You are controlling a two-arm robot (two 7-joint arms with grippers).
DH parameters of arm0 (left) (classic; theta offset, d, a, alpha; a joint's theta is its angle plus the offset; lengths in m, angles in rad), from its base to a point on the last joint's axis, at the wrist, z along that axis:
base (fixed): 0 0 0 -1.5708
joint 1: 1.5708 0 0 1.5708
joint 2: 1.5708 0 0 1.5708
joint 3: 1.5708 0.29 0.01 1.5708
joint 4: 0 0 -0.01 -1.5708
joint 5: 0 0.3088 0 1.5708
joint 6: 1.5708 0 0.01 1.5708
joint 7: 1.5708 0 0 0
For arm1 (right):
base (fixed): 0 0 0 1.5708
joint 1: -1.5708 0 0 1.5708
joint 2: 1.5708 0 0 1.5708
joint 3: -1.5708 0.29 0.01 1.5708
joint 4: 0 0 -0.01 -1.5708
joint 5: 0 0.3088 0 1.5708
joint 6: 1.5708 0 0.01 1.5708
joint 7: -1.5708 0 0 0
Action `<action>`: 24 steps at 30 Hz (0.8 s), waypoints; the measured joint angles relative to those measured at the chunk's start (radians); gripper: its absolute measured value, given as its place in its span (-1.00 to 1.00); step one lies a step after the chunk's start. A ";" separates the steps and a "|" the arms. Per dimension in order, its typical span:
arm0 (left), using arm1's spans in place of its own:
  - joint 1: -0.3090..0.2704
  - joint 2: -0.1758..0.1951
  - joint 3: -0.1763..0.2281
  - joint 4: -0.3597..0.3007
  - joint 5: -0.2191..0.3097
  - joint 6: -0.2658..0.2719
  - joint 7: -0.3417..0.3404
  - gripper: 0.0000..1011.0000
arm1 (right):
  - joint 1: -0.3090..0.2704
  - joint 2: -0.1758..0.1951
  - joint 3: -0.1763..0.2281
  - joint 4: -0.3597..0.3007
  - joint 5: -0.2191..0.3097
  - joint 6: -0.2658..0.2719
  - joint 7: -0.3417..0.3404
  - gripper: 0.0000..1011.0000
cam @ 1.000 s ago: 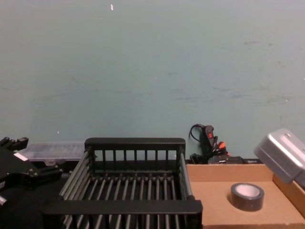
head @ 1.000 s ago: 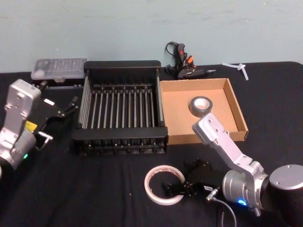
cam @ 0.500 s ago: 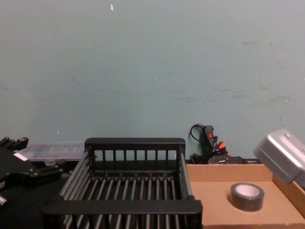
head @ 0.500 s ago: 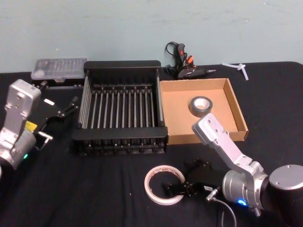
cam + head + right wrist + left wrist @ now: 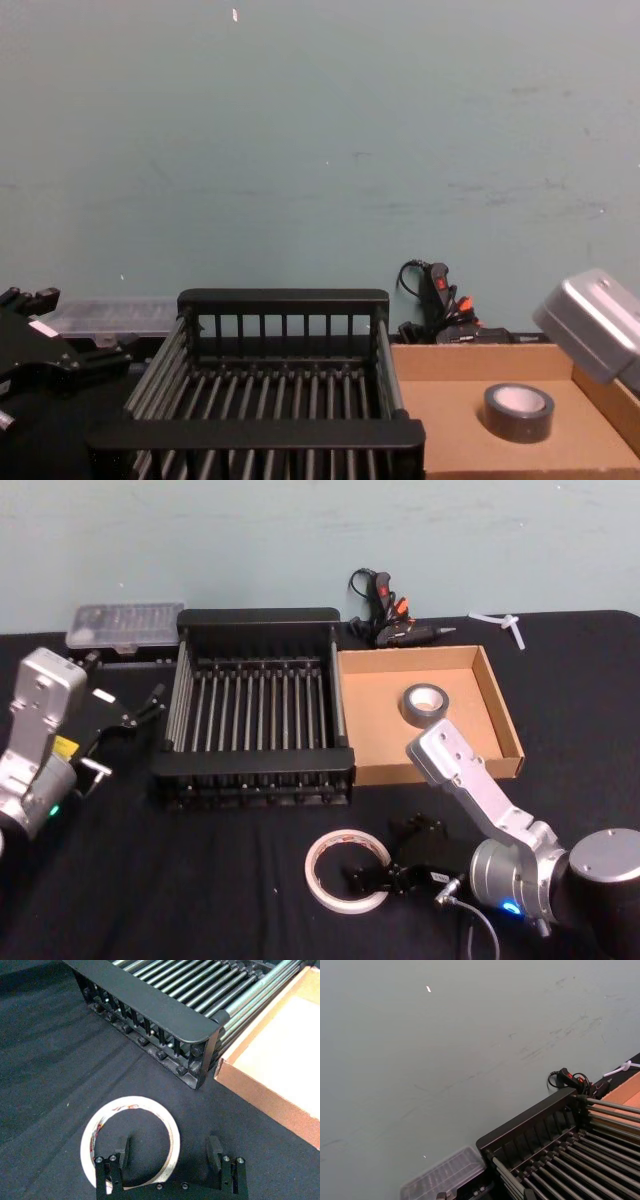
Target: Pick up the white tape and place it into the black box , Pick up the silver tape and place it into the brown box.
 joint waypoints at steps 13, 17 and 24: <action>0.000 0.000 0.000 0.000 0.000 0.000 0.000 0.98 | -0.006 0.000 -0.010 -0.005 -0.037 -0.023 -0.005 0.98; 0.000 0.000 0.000 0.000 0.000 0.000 0.000 0.98 | -0.008 -0.004 -0.010 -0.003 -0.046 -0.023 -0.004 0.98; 0.000 0.000 0.000 0.000 0.000 0.000 0.000 0.98 | -0.013 -0.012 -0.004 0.000 -0.056 -0.018 -0.003 0.98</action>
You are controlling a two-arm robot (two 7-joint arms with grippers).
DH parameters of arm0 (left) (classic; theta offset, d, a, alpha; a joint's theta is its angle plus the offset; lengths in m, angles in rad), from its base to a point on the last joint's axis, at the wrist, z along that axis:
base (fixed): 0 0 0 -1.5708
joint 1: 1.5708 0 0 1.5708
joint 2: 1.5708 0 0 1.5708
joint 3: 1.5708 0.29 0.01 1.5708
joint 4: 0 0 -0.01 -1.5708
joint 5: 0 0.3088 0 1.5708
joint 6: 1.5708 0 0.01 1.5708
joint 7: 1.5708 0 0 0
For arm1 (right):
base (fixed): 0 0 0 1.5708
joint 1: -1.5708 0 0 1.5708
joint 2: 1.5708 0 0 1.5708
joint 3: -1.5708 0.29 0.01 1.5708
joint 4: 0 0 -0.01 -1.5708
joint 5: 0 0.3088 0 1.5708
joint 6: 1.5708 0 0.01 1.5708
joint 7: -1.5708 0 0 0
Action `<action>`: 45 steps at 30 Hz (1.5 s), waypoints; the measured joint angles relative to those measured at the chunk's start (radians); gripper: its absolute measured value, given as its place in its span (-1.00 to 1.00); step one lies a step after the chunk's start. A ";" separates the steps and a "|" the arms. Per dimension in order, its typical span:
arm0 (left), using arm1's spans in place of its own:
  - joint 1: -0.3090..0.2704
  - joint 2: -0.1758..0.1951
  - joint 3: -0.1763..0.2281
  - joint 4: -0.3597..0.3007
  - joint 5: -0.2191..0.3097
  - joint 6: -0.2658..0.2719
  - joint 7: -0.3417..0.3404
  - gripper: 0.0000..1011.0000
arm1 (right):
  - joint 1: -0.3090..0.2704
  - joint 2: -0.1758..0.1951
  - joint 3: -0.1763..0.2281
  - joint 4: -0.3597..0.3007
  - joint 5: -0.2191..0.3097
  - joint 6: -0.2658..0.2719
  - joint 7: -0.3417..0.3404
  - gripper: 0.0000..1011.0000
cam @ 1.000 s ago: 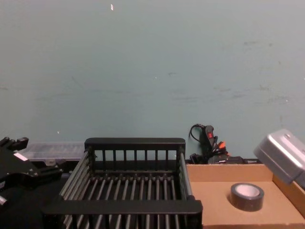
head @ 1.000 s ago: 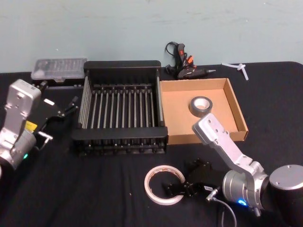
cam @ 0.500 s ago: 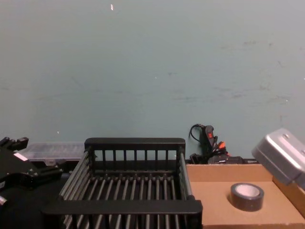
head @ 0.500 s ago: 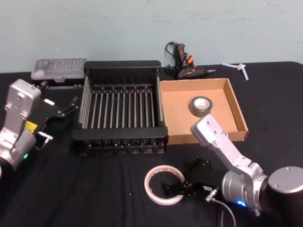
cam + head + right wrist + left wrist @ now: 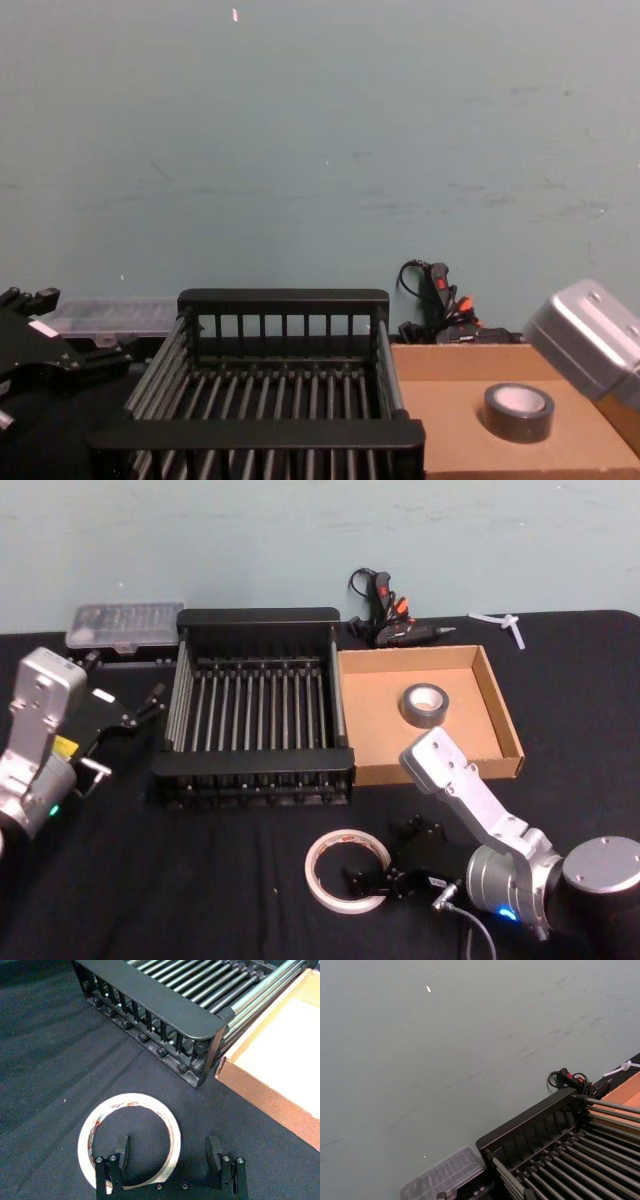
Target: Pick up the white tape and place it into the black box , Pick up the silver tape and place it into the brown box.
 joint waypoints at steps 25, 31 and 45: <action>0.000 0.000 0.000 0.000 0.000 0.000 0.000 0.98 | 0.000 -0.001 0.001 0.001 -0.002 0.003 0.000 0.45; 0.000 0.000 0.000 0.000 0.000 0.000 0.000 0.98 | 0.000 -0.001 0.001 0.001 -0.001 0.003 0.000 0.05; 0.000 0.000 0.000 0.000 0.000 0.000 0.000 0.98 | 0.000 0.000 0.001 0.001 0.000 0.002 0.000 -0.73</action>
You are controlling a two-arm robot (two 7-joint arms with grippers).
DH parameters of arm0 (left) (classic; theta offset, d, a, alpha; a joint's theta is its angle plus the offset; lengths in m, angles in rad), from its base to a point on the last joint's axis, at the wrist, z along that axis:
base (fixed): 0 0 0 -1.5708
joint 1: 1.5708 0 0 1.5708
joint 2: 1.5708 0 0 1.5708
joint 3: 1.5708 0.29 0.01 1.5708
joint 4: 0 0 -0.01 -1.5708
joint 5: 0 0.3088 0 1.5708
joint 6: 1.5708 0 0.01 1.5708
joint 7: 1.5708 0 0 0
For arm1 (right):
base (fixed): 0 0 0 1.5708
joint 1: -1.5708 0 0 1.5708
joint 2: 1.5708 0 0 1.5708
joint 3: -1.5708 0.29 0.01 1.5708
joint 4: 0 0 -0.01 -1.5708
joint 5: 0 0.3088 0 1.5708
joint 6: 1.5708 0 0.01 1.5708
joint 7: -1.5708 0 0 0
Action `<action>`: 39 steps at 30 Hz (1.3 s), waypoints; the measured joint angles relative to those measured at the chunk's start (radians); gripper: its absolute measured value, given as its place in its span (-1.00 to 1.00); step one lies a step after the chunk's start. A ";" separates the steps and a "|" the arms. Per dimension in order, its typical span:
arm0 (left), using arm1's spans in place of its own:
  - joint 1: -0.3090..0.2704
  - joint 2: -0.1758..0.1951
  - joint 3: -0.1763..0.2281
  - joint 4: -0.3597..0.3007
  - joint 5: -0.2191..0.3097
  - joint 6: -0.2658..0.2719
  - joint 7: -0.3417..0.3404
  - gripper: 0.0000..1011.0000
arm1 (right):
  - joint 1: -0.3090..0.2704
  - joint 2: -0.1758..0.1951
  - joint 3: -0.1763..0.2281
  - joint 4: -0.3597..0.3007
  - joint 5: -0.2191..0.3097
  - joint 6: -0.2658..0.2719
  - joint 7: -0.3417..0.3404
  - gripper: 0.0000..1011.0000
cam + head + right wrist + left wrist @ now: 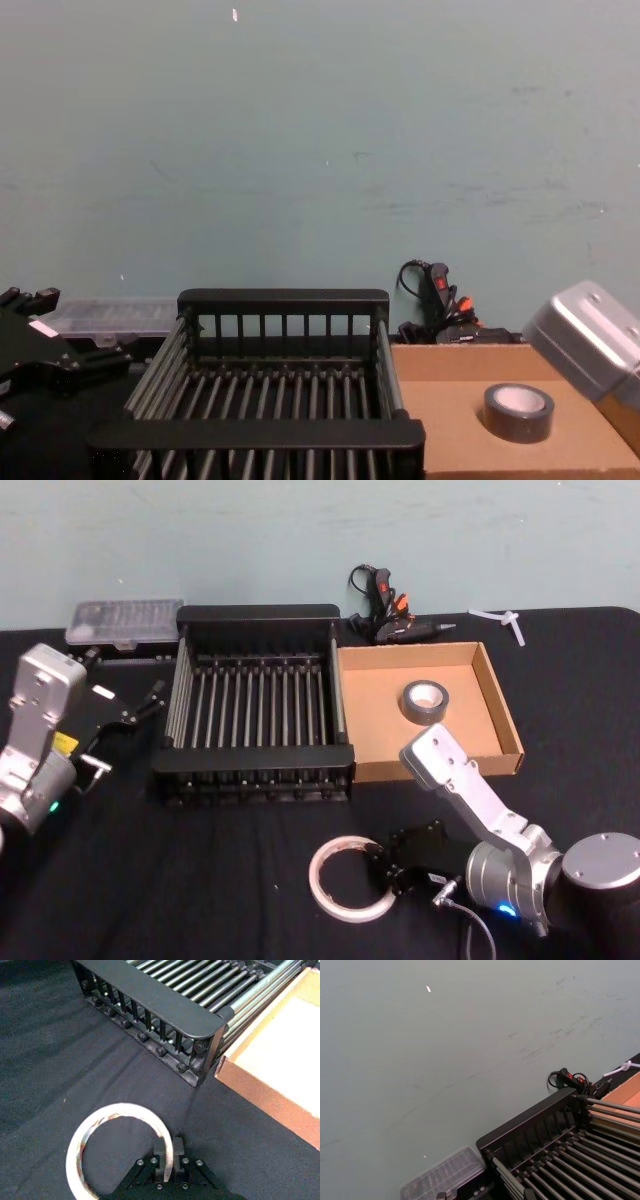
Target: Pick up the white tape and place it into the black box , Pick up the silver tape and place it into the brown box.
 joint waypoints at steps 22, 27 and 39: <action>0.000 0.000 0.000 0.000 0.000 0.000 0.000 0.98 | -0.012 0.022 0.034 -0.037 0.033 -0.044 0.036 -0.82; 0.000 0.000 0.000 0.000 0.000 0.000 0.000 0.98 | -0.009 0.041 0.042 -0.061 0.058 -0.062 0.051 -0.82; 0.000 0.000 0.000 0.000 0.000 0.000 0.000 0.98 | 0.007 0.067 0.063 -0.102 0.099 -0.140 0.064 -0.82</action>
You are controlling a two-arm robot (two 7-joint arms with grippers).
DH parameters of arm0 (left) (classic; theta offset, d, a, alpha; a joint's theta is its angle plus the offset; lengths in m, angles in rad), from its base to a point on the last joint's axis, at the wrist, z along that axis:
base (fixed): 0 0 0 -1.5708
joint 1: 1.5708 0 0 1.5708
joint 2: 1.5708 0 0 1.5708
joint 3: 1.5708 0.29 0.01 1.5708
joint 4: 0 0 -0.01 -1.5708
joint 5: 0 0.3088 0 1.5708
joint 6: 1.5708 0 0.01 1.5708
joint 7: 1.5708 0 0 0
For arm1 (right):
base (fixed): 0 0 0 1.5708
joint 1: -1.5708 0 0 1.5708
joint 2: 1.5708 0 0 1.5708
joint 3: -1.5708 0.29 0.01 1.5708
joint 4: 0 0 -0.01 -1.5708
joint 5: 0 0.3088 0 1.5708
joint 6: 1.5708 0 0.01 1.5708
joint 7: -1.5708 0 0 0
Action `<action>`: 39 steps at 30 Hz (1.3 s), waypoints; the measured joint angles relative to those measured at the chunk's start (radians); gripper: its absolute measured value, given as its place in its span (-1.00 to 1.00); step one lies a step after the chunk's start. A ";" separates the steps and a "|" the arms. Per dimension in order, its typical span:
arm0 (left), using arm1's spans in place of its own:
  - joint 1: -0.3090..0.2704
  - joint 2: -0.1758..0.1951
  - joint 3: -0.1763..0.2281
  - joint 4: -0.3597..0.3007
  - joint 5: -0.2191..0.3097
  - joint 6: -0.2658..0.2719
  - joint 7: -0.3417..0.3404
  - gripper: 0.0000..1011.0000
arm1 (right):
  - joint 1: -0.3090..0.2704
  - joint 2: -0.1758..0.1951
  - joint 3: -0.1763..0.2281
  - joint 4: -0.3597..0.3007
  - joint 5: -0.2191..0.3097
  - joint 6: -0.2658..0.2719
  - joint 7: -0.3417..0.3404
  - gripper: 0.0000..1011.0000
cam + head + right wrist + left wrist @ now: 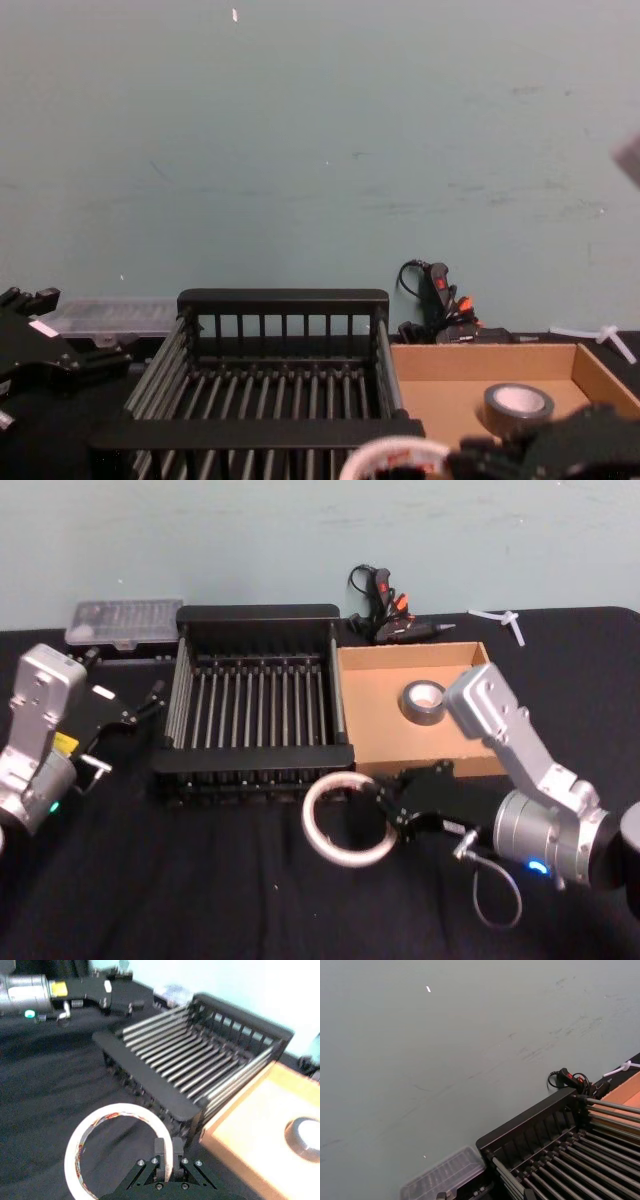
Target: Pick up the white tape and place it into the black box , Pick up the silver tape and place it into the brown box.
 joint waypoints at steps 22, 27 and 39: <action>0.000 0.000 0.000 0.000 0.000 0.000 0.000 0.98 | 0.195 -0.101 -0.033 0.163 -0.028 -0.178 -0.094 -0.82; 0.000 0.000 0.000 0.000 0.000 0.000 0.000 0.98 | 0.246 -0.160 -0.048 0.249 -0.071 -0.248 -0.134 -0.82; 0.000 0.000 0.000 0.000 0.000 0.000 0.000 0.98 | 0.372 -0.286 -0.095 0.498 -0.186 -0.391 -0.184 -0.82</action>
